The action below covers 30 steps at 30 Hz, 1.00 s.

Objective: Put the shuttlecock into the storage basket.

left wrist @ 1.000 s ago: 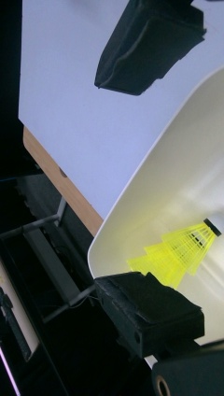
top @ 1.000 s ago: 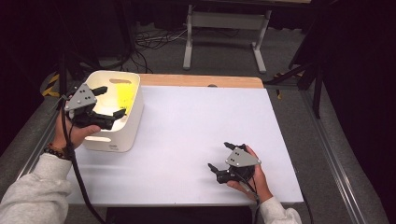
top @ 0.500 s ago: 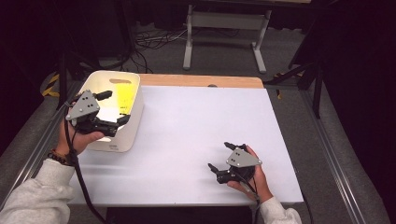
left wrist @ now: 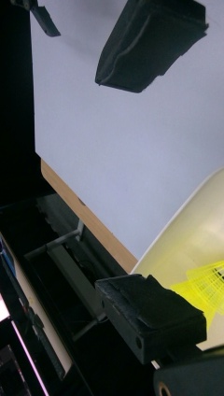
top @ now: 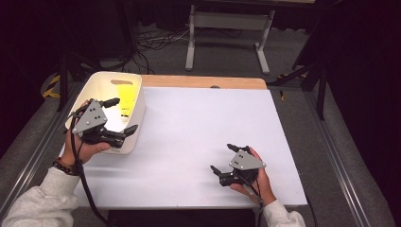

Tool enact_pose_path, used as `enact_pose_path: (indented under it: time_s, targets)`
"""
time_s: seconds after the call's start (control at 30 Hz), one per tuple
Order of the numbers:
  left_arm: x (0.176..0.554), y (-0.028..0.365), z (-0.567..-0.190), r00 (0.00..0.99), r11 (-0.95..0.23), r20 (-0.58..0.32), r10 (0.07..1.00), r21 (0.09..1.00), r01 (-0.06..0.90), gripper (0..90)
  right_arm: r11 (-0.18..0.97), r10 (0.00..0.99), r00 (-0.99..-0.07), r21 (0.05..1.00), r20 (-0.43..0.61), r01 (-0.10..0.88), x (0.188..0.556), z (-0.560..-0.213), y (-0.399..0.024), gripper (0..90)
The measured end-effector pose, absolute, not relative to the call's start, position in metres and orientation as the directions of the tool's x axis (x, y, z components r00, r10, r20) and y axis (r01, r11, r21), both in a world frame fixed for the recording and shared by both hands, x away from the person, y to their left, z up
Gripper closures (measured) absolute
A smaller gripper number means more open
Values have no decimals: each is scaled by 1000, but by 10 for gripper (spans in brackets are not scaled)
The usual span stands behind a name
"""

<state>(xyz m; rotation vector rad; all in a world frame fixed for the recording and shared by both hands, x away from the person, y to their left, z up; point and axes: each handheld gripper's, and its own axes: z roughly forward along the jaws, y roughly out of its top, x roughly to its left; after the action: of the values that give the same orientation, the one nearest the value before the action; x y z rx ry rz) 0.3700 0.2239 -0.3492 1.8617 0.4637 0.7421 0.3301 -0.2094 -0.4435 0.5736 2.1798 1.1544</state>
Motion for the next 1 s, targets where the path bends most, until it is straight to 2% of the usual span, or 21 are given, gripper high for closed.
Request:
enact_pose_path:
  time_s: [1.0]
  targets:
    - [340,198,-382,771,-396,300,562,916,-68,56,531,604,-730,844,-319,71,325,-440,-206,100]
